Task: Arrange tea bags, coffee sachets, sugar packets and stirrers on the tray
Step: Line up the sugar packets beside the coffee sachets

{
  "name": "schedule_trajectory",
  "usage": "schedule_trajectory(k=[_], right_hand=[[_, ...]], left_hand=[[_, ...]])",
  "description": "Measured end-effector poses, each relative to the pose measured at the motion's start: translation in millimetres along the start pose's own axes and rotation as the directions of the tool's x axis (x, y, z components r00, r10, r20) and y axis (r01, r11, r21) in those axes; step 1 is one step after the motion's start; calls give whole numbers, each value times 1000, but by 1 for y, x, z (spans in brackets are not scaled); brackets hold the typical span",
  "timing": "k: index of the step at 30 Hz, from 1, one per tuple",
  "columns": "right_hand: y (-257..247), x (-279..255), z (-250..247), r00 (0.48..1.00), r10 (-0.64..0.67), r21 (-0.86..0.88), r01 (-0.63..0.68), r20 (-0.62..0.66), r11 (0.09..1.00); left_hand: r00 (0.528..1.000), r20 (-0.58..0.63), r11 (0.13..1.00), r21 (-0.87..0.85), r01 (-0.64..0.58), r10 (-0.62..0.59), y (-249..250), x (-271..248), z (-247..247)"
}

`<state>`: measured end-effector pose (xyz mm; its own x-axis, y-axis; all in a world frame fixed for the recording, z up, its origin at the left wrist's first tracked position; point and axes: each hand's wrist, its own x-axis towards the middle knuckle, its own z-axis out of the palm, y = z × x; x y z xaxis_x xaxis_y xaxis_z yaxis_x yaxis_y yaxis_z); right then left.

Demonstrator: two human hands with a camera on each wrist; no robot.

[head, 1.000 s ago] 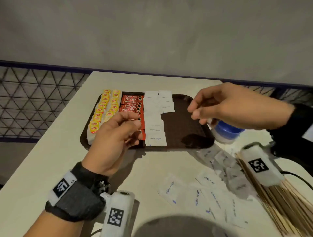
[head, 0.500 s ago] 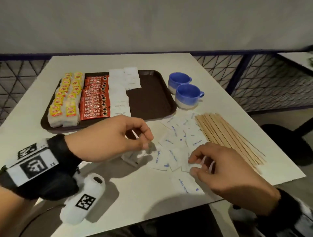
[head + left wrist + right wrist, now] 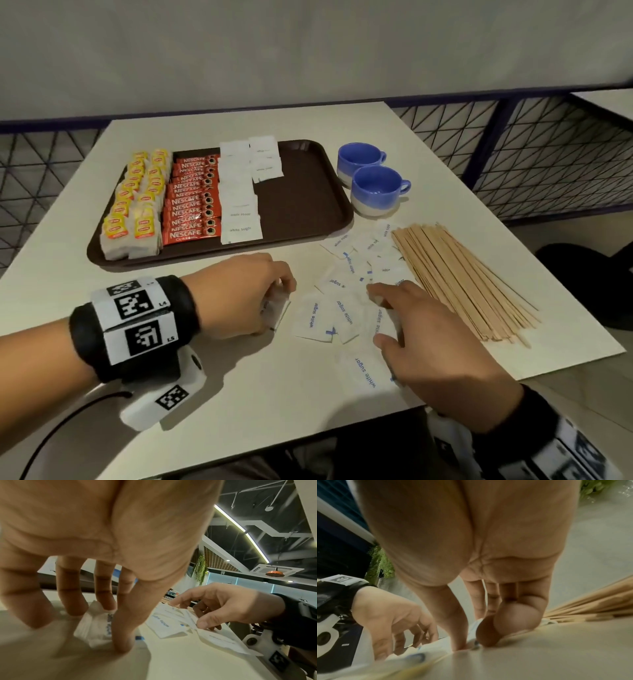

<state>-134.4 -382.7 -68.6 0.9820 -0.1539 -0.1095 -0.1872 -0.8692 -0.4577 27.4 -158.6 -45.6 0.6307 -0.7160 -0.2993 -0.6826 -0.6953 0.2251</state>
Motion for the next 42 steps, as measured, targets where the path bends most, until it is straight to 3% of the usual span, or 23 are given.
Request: schedule_trajectory(k=[5, 9, 12, 16, 20, 23, 27, 30, 36, 39, 42], right_hand=[[2, 1, -7, 998, 56, 86, -57, 16, 995], [-3, -7, -22, 999, 34, 153, -35, 12, 988], [-12, -18, -36, 993, 9, 236, -36, 115, 971], [-13, -30, -35, 952, -72, 86, 48, 297, 995], [-15, -19, -31, 927, -152, -58, 183, 343, 981], [-23, -4, -34, 905, -177, -82, 225, 387, 971], [-30, 4, -28, 871, -232, -154, 325, 433, 933], [-32, 10, -23, 864, -215, -169, 321, 455, 932], [-28, 12, -21, 867, -181, -156, 282, 465, 947], [-27, 13, -22, 858, -200, -216, 333, 473, 918], [-26, 13, -26, 850, -225, -200, 354, 477, 914]], left_hand=[[995, 16, 995, 27, 97, -98, -9, -2, -10], [996, 4, 996, 10, 93, -93, -7, -1, -13], [996, 23, 996, -19, 91, -90, -4, -1, -10], [993, 121, 1000, 22, -6, 4, -3, -5, -21], [986, 55, 978, -144, -151, 160, 13, 0, -18], [980, 61, 981, -56, -185, 188, 31, 12, -5], [987, 26, 987, 39, -159, 158, 44, 18, 2], [991, 19, 991, 29, -130, 130, 47, 16, 2], [999, 7, 992, -117, -39, 40, 26, 9, 2], [999, 39, 976, -217, 8, 1, 9, 1, -9], [992, 112, 967, -252, -30, 60, -2, -6, -29]])
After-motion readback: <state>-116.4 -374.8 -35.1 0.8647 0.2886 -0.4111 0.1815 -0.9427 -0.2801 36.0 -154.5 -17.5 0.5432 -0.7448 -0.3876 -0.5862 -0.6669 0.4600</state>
